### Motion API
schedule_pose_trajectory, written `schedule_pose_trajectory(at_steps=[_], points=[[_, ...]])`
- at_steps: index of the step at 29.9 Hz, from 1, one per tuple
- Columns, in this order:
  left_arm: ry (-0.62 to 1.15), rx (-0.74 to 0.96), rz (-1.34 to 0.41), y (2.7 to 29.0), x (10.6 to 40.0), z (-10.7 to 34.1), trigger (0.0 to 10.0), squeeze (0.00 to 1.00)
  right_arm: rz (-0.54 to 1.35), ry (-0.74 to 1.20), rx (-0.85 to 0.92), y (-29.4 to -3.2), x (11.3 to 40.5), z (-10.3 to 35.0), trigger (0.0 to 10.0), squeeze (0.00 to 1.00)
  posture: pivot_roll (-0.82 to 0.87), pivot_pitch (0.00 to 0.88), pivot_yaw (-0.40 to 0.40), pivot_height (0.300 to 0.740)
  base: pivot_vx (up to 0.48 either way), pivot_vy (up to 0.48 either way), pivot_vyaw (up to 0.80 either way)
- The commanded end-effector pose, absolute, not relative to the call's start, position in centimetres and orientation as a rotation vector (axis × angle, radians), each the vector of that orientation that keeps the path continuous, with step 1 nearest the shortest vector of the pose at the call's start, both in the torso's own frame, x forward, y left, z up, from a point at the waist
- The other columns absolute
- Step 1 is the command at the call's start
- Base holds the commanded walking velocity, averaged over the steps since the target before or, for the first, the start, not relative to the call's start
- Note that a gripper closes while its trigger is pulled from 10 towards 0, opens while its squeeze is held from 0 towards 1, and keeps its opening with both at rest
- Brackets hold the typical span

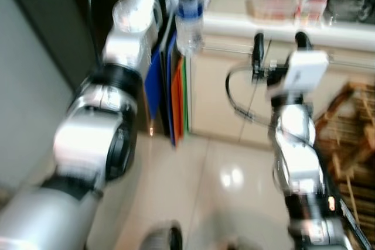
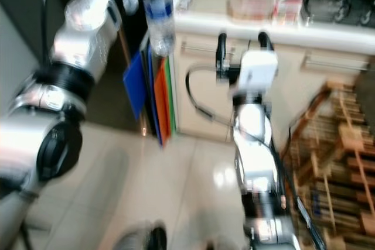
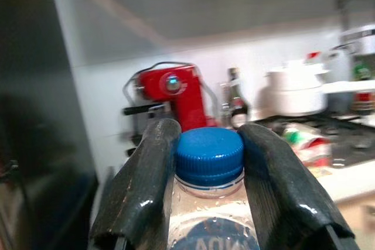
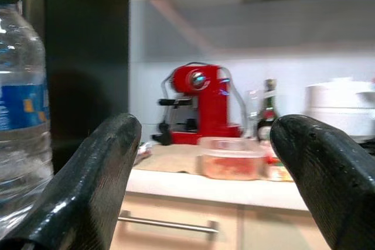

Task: Restocking fridge

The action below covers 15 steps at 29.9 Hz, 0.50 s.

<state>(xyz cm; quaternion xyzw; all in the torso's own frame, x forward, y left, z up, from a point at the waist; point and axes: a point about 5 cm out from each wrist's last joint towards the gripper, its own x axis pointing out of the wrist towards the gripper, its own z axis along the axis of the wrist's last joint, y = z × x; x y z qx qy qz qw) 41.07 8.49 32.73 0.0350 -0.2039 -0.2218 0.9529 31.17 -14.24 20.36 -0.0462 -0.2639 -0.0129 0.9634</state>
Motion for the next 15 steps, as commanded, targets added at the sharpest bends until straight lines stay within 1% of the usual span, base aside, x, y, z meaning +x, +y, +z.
schedule_pose_trajectory(at_steps=[1,9,13,15], points=[[-0.459,0.067,-0.454,8.6,40.8,33.9,10.0,0.0,-0.03,-0.536,-0.08,-14.2,31.2,20.6,10.0,0.0,-0.12,0.0,0.058,0.74,-0.3,0.0,0.0],[-0.433,0.054,-0.46,8.8,40.7,32.7,10.0,0.0,-0.024,-0.507,-0.081,-14.2,31.2,19.8,10.0,0.0,-0.12,0.0,0.062,0.74,-0.296,0.0,0.0],[-0.376,0.044,-0.437,10.0,40.6,30.4,10.0,0.0,-0.044,-0.421,-0.064,-15.4,30.9,17.9,10.0,0.0,-0.12,0.0,0.066,0.74,-0.283,0.0,0.0],[-0.362,0.047,-0.434,10.3,40.5,29.8,10.0,0.0,-0.044,-0.41,-0.066,-15.5,30.7,17.6,10.0,0.0,-0.12,0.0,0.066,0.74,-0.281,0.0,0.0]])
